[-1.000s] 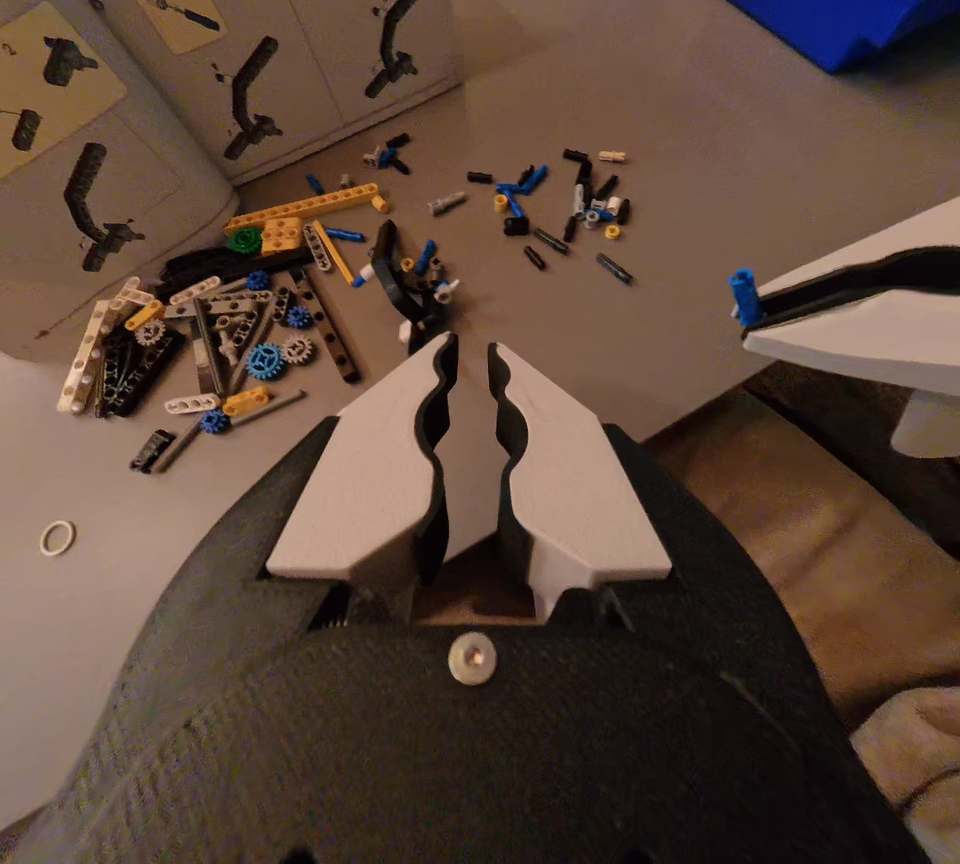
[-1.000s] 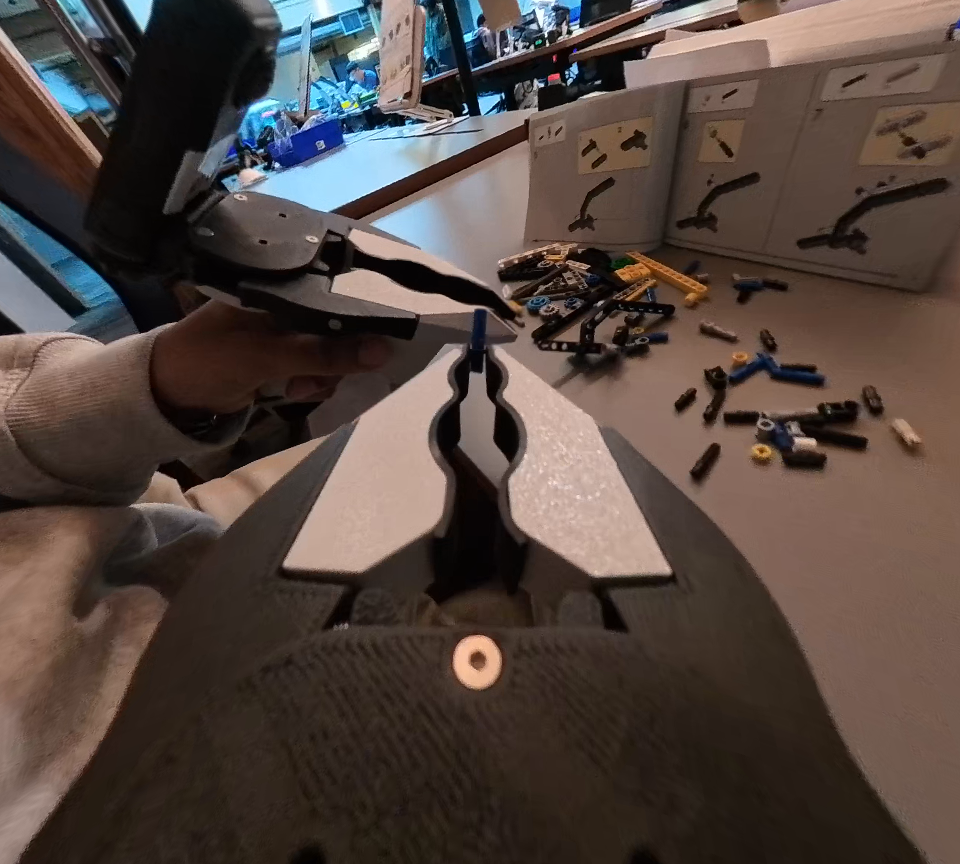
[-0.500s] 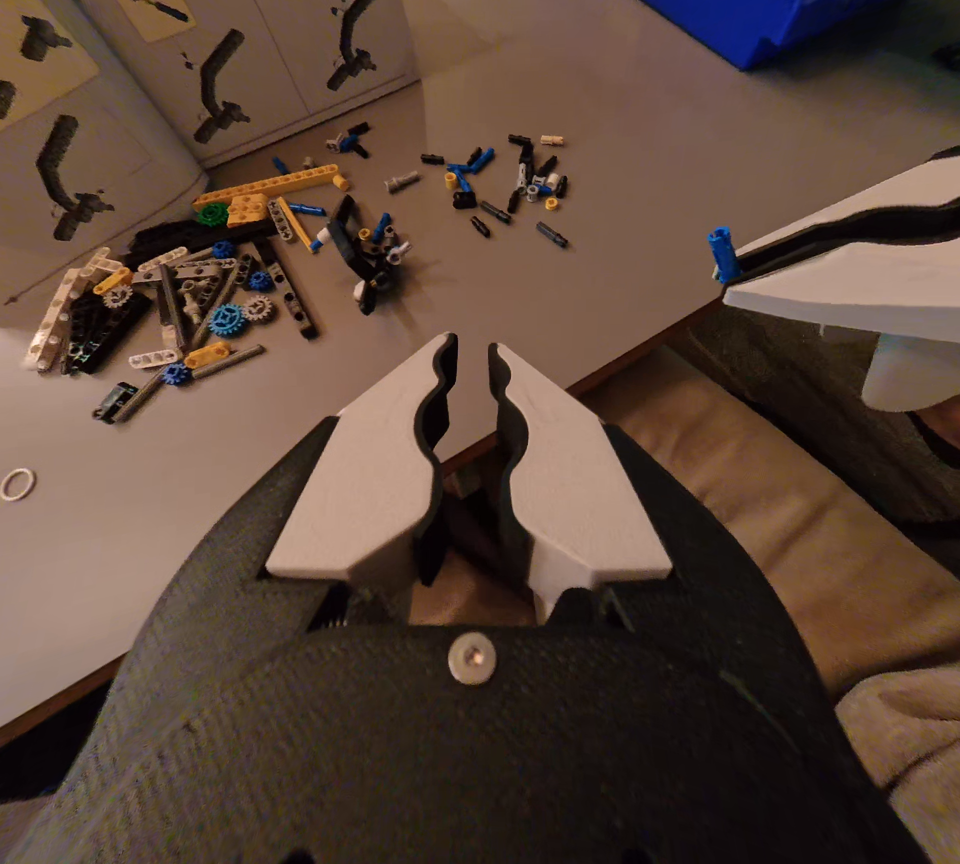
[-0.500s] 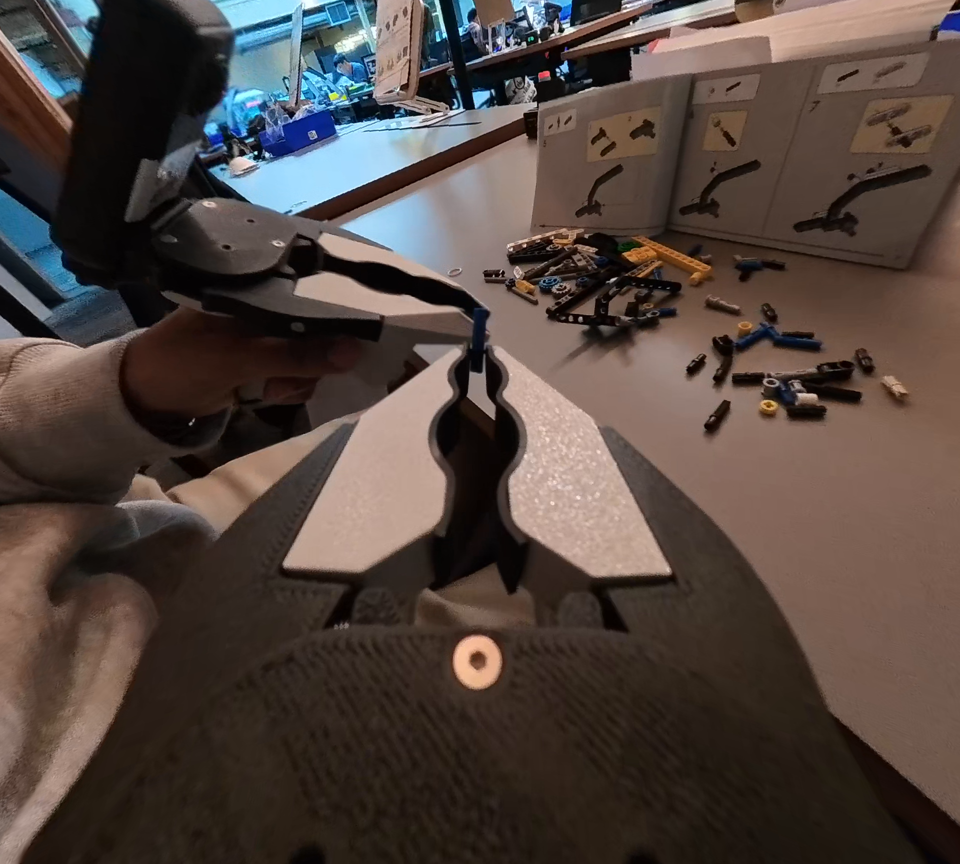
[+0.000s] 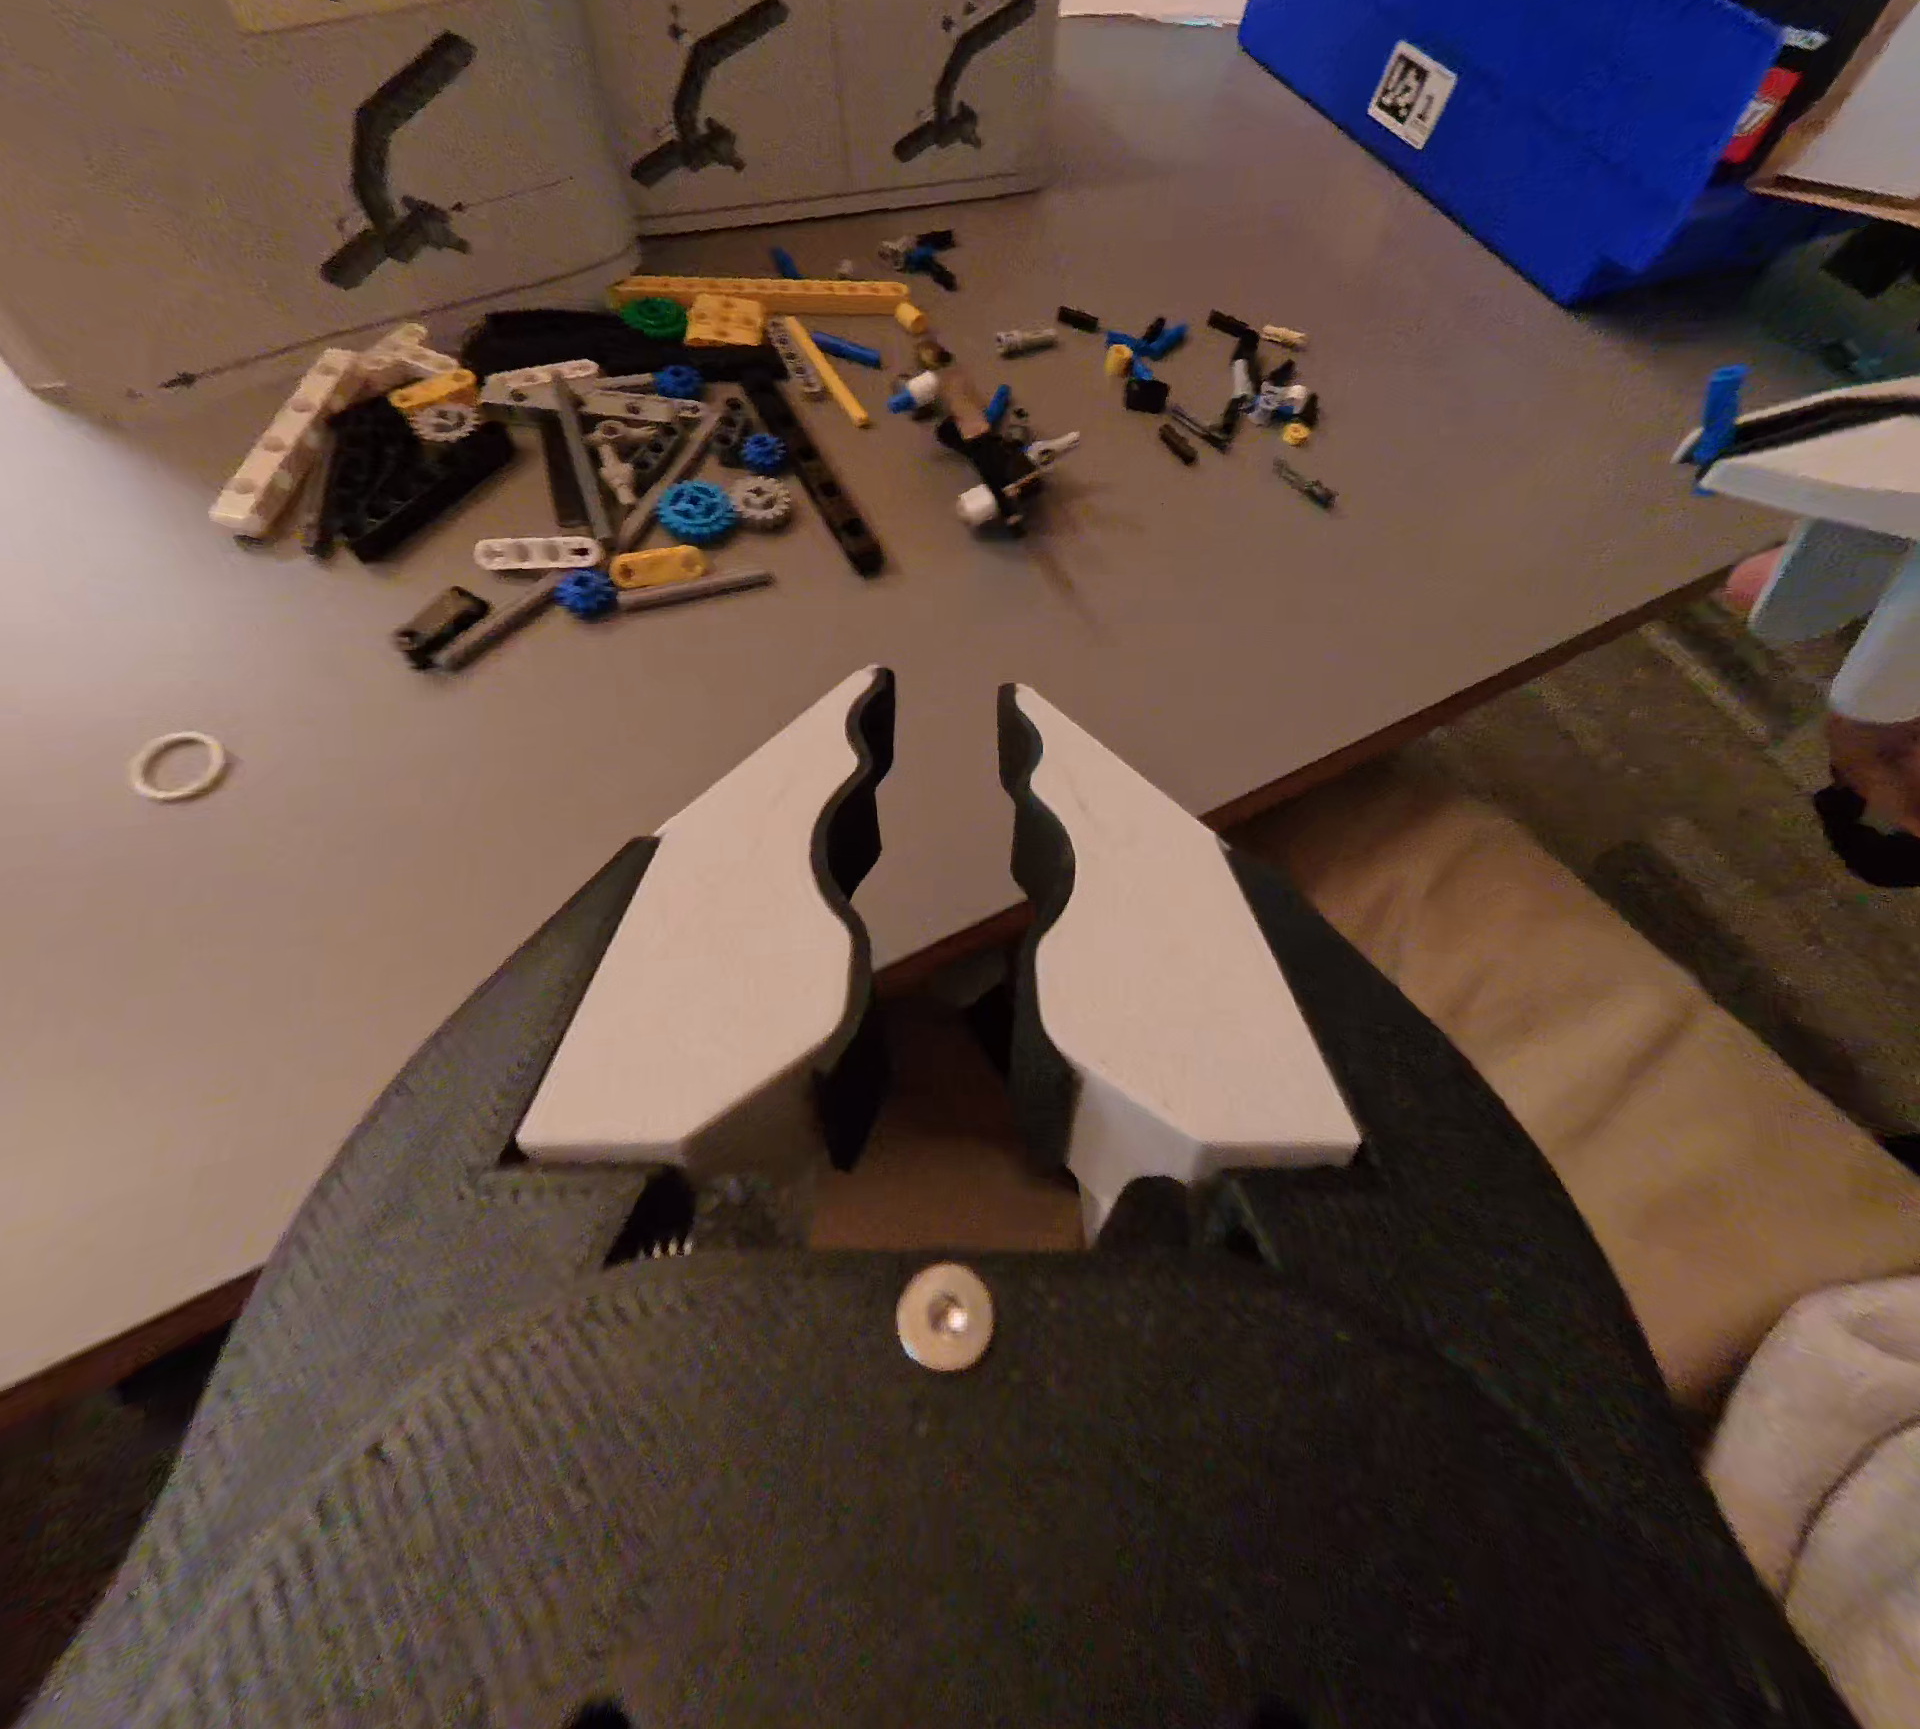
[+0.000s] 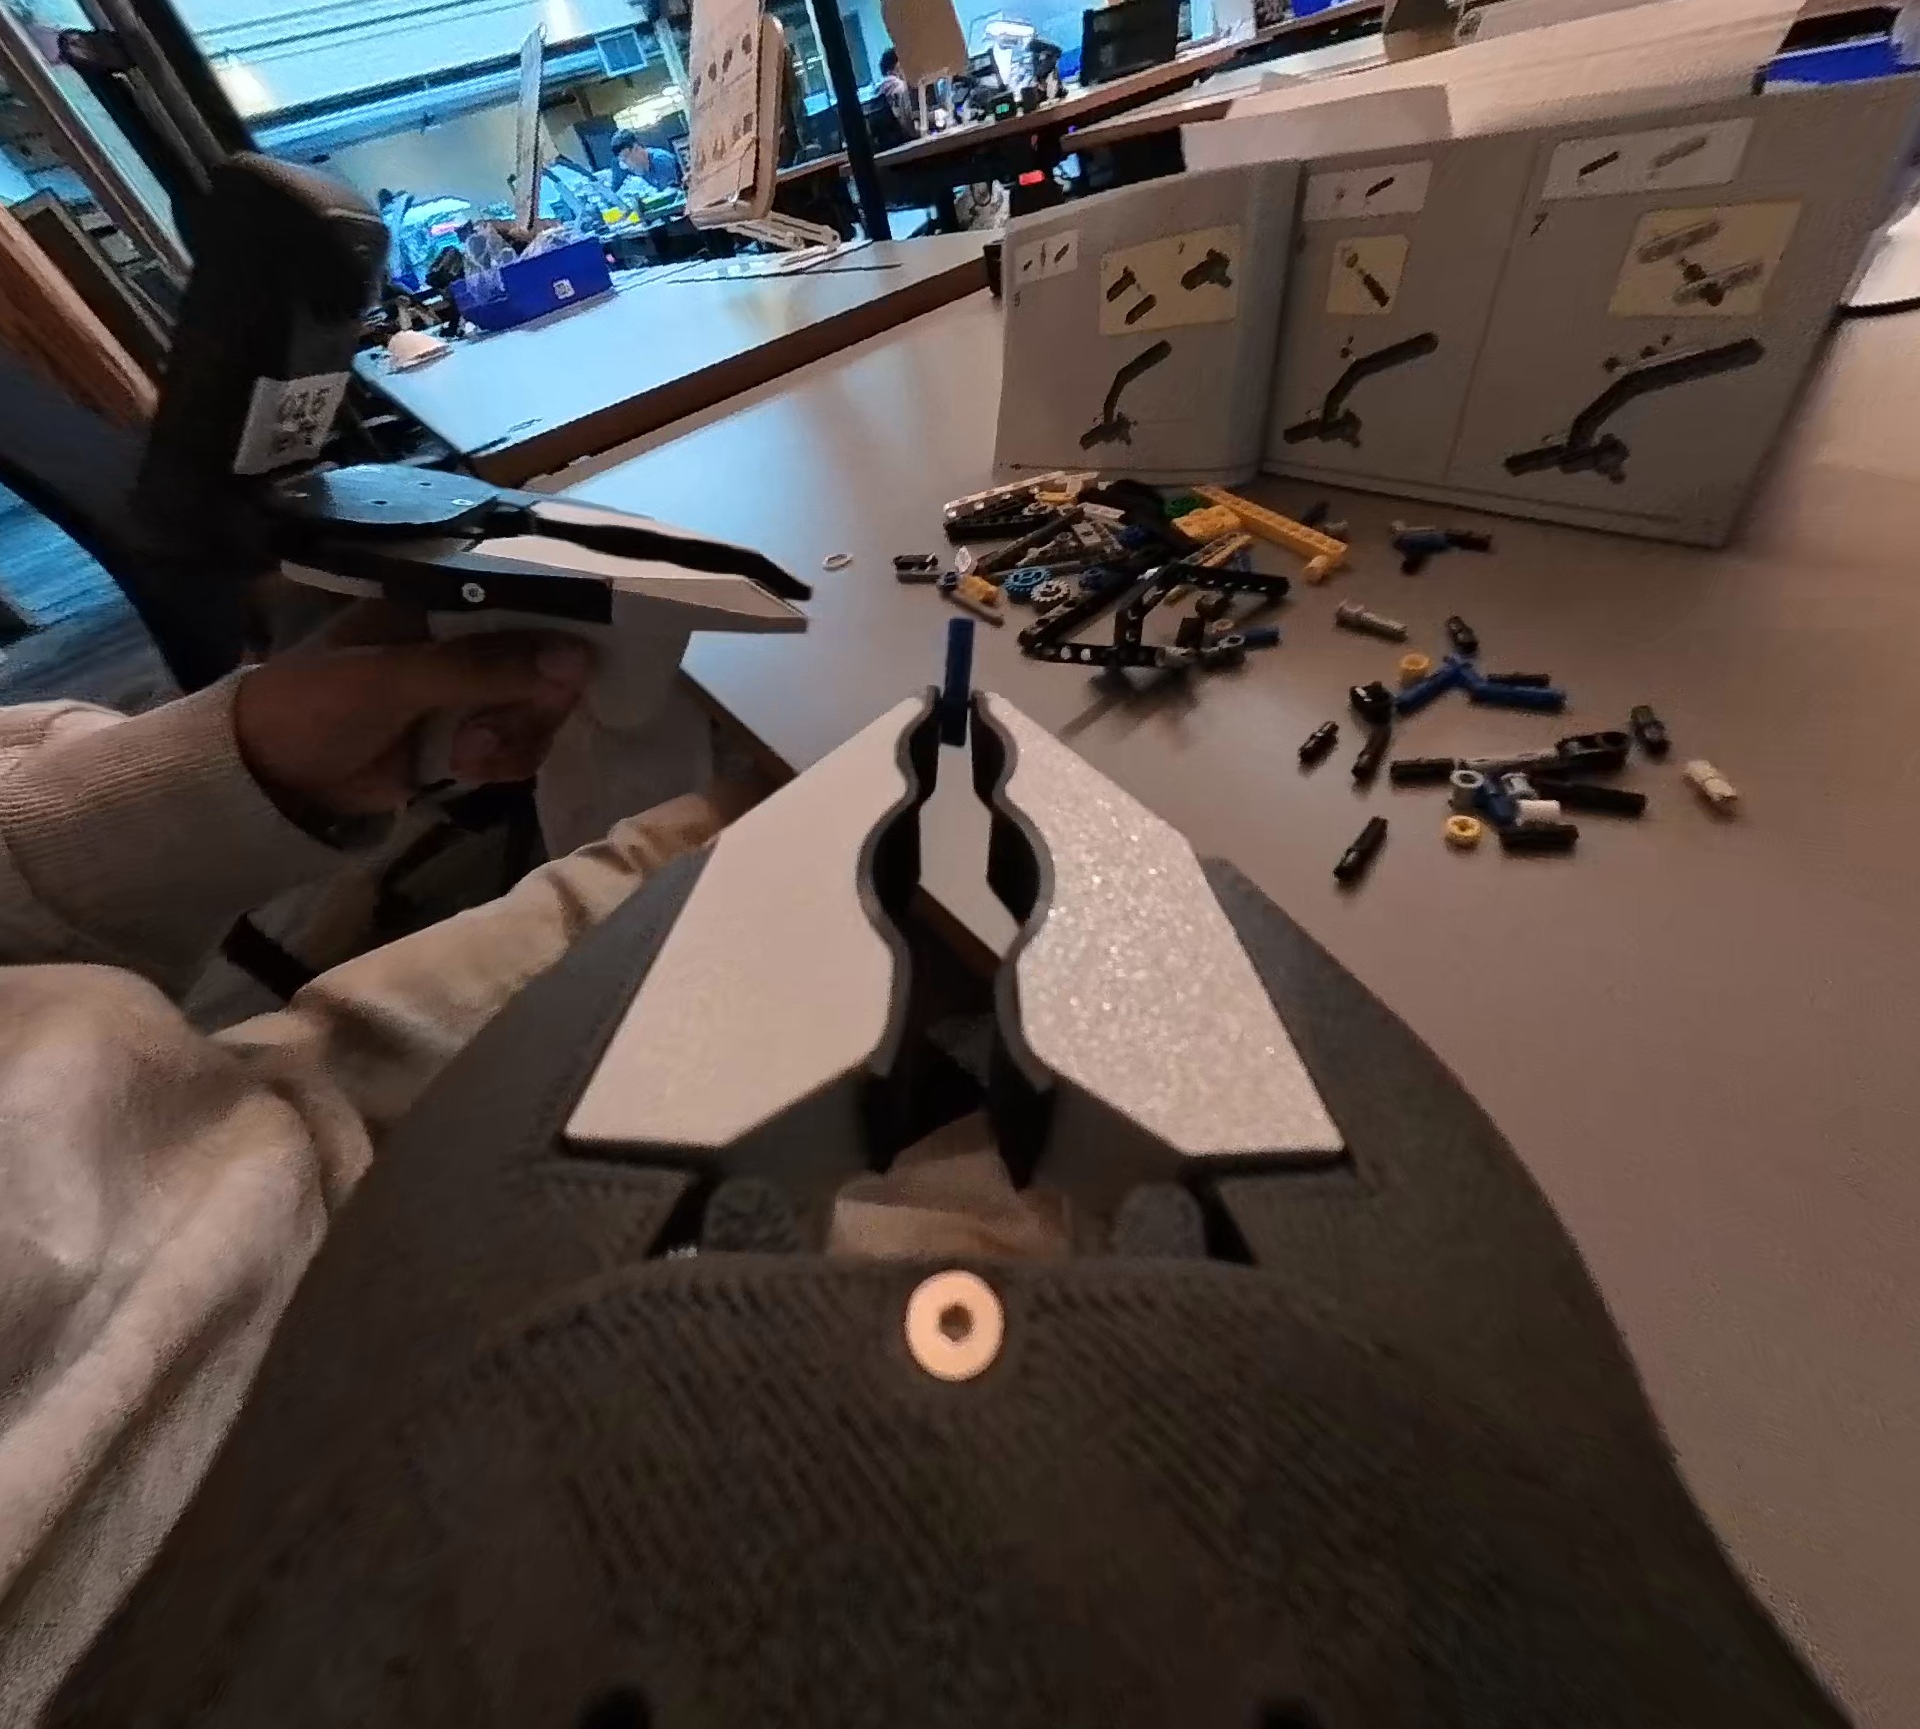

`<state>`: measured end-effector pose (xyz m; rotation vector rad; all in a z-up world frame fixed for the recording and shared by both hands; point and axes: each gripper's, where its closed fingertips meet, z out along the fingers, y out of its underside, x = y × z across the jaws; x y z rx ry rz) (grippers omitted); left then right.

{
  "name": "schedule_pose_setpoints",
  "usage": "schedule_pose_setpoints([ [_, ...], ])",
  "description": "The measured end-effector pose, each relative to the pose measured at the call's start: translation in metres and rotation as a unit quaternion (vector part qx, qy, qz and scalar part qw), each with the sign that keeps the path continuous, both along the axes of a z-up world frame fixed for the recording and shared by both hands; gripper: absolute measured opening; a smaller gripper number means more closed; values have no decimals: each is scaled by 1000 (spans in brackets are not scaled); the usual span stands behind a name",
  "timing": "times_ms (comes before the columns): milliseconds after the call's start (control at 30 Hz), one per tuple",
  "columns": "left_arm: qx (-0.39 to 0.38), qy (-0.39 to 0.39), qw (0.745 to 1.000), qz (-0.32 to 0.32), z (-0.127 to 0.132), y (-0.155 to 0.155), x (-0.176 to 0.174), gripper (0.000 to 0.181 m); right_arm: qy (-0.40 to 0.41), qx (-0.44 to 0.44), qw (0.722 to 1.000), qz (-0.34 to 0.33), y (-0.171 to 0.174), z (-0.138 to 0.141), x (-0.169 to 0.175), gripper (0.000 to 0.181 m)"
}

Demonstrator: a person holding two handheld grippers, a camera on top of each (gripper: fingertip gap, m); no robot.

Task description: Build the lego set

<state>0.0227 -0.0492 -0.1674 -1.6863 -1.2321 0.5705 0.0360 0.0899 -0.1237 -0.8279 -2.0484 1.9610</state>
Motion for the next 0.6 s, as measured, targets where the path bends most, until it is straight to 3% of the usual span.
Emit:
schedule_pose_setpoints([
  [33, -7, 4, 1000, 3, -1, -7, -4, 20, 2, 0, 1000, -10, 1, -1, -4, 3],
  [233, -40, 11, 999, 5, -7, -38, -40, 20, 4, -10, 999, -30, -22, 9, -38, 3],
  [433, -58, 11, 998, 16, -4, -73, -87, 19, 19, 13, 999, 28, -74, 14, -75, 3],
  [600, -17, 13, 1000, 20, 10, -77, -113, 19, 44, 40, 997, 54, -87, 10, -86, 3],
])
